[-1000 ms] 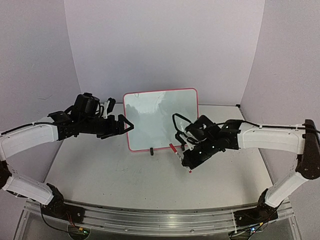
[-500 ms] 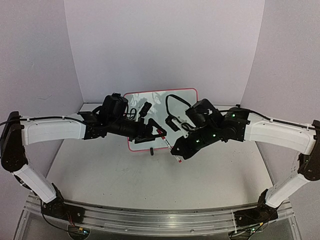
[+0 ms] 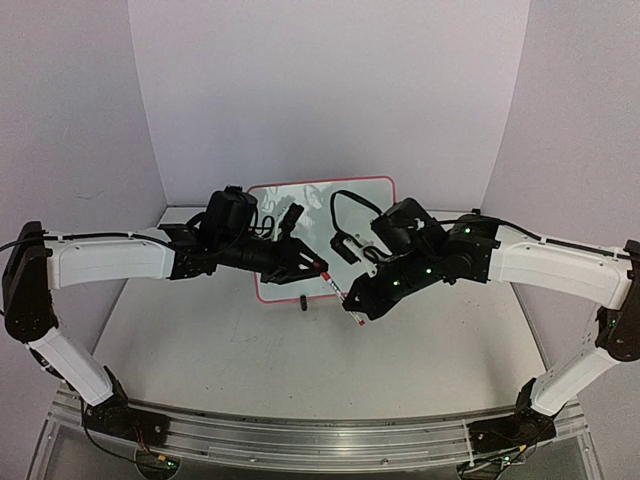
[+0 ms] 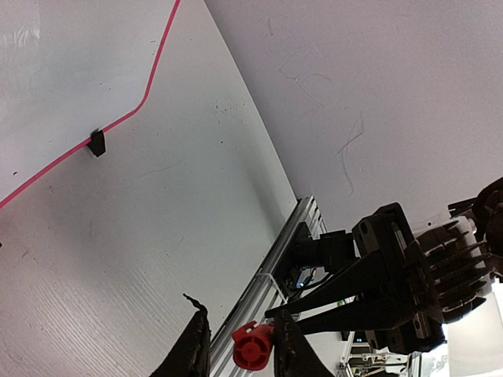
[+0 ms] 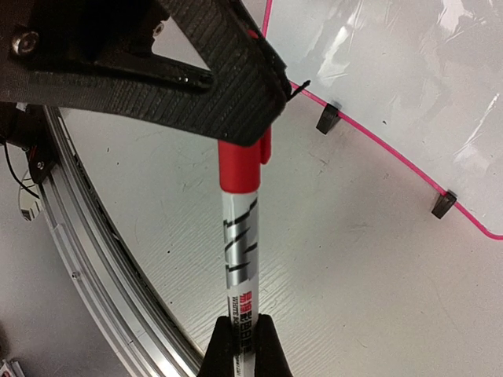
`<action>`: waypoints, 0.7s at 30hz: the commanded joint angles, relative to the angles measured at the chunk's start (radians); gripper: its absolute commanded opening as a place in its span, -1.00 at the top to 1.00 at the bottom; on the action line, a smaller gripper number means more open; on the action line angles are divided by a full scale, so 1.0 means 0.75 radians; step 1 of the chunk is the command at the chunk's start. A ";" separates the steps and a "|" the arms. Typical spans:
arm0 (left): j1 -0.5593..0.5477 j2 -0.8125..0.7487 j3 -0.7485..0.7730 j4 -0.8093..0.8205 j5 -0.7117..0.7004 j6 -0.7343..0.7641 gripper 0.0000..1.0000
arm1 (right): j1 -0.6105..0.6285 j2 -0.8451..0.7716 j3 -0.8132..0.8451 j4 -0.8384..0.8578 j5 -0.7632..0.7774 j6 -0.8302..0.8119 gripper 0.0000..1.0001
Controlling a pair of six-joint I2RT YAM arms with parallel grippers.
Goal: Write a sentence on the whiteboard
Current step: Pass from the right arm to the left
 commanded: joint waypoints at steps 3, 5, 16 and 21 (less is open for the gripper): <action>-0.002 -0.006 0.072 0.045 0.012 -0.010 0.81 | 0.009 -0.011 0.040 -0.021 0.027 -0.030 1.00; -0.001 -0.013 0.071 0.030 -0.009 -0.021 0.94 | 0.008 -0.023 0.036 -0.017 0.055 -0.012 0.92; 0.014 -0.163 -0.095 0.325 -0.263 -0.147 1.00 | -0.095 -0.265 -0.317 0.613 0.048 0.499 -0.63; 0.018 -0.185 -0.193 0.686 -0.256 -0.233 1.00 | -0.165 -0.338 -0.505 1.068 -0.048 0.753 -0.69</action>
